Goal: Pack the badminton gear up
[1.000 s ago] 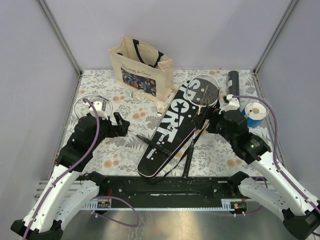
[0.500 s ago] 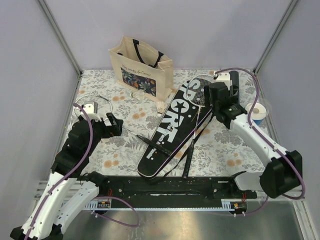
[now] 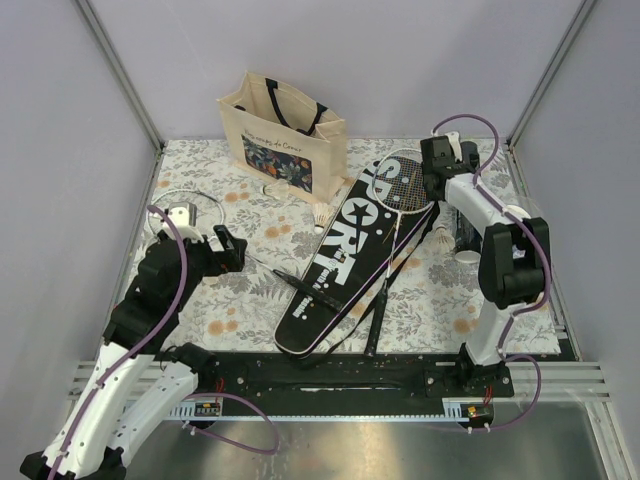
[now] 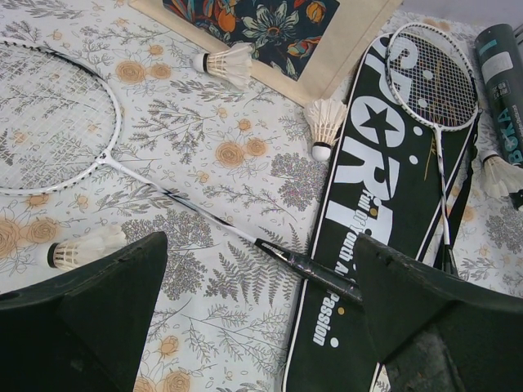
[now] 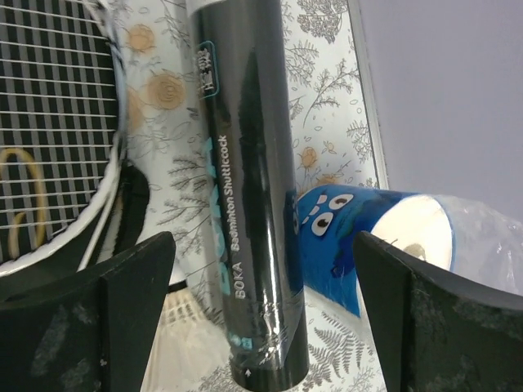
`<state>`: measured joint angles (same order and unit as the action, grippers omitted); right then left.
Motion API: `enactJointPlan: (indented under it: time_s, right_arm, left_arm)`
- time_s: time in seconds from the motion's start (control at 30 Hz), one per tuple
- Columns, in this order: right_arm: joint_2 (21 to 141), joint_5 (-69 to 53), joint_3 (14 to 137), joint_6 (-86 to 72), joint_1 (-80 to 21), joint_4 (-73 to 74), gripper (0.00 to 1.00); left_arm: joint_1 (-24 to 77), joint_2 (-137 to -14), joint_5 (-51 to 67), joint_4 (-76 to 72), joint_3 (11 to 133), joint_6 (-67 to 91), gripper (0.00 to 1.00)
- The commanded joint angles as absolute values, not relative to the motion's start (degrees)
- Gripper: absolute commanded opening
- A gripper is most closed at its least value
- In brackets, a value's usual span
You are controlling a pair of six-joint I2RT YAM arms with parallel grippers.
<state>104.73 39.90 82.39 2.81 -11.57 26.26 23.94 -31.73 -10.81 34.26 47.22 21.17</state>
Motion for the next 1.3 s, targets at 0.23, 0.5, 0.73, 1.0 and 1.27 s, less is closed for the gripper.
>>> enactJointPlan:
  time_s: [0.23, 0.5, 0.73, 1.0, 1.27]
  right_arm:
    - [115.6, 36.4, 93.2, 2.4, -5.5, 32.7, 0.98]
    - [121.6, 31.1, 97.8, 3.0, -2.6, 34.4, 0.97]
    - [124.3, 28.7, 101.2, 4.0, -1.7, 37.2, 0.97]
    - [127.4, 26.5, 105.6, 4.9, -0.8, 42.2, 0.91]
    - [129.8, 28.3, 108.7, 4.8, -0.4, 47.7, 0.82]
  left_arm:
    - [24.1, -33.0, -11.0, 32.1, 48.3, 20.5, 0.99]
    - [24.1, -33.3, -10.9, 32.1, 48.3, 20.6, 0.99]
    - [24.1, -33.2, -10.5, 31.8, 48.3, 20.4, 0.99]
    - [24.1, -33.1, -11.2, 31.8, 48.2, 20.4, 0.99]
    - [24.0, -33.0, -11.7, 31.8, 48.3, 20.3, 0.99]
